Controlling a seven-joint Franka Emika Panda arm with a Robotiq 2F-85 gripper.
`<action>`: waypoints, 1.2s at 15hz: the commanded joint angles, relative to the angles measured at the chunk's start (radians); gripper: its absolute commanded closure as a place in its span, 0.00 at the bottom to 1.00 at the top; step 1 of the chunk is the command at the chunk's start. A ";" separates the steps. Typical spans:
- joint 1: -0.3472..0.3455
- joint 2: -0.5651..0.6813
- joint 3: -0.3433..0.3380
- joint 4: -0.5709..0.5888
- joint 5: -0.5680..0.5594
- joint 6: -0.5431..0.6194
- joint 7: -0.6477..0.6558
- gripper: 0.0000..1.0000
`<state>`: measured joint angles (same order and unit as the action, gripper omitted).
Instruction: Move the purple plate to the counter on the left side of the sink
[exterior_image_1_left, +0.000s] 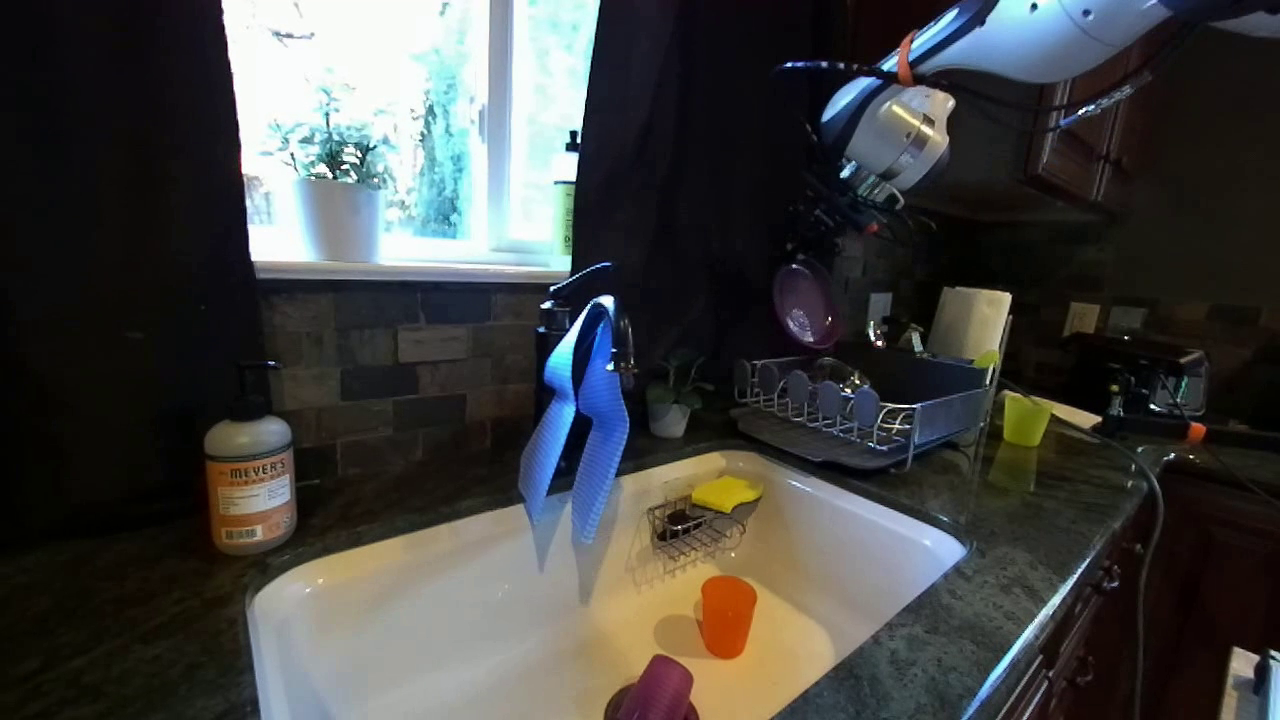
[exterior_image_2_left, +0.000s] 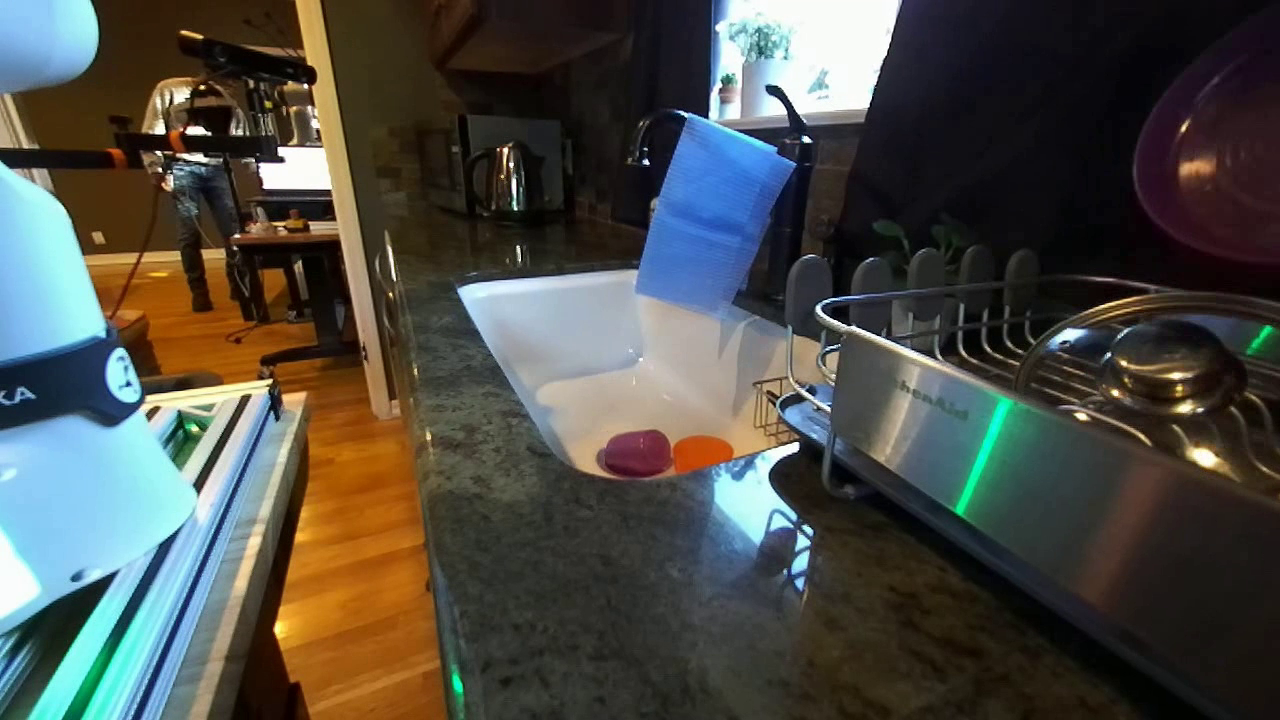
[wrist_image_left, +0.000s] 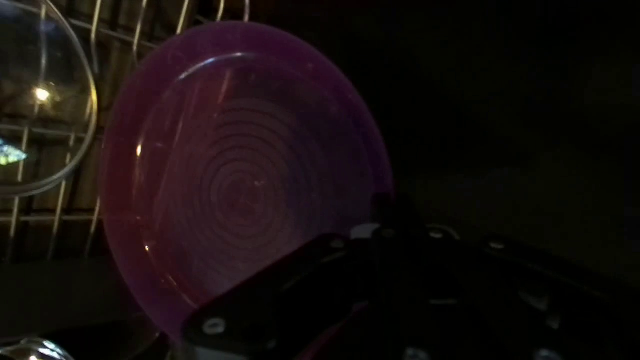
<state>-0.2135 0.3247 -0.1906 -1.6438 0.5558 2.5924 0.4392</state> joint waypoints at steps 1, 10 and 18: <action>0.042 -0.163 0.008 -0.158 -0.091 0.047 -0.002 0.99; 0.124 -0.344 0.125 -0.299 -0.090 -0.312 -0.144 0.99; 0.180 -0.331 0.170 -0.293 -0.088 -0.402 -0.149 0.96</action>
<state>-0.0373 -0.0066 -0.0159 -1.9395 0.4688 2.1942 0.2893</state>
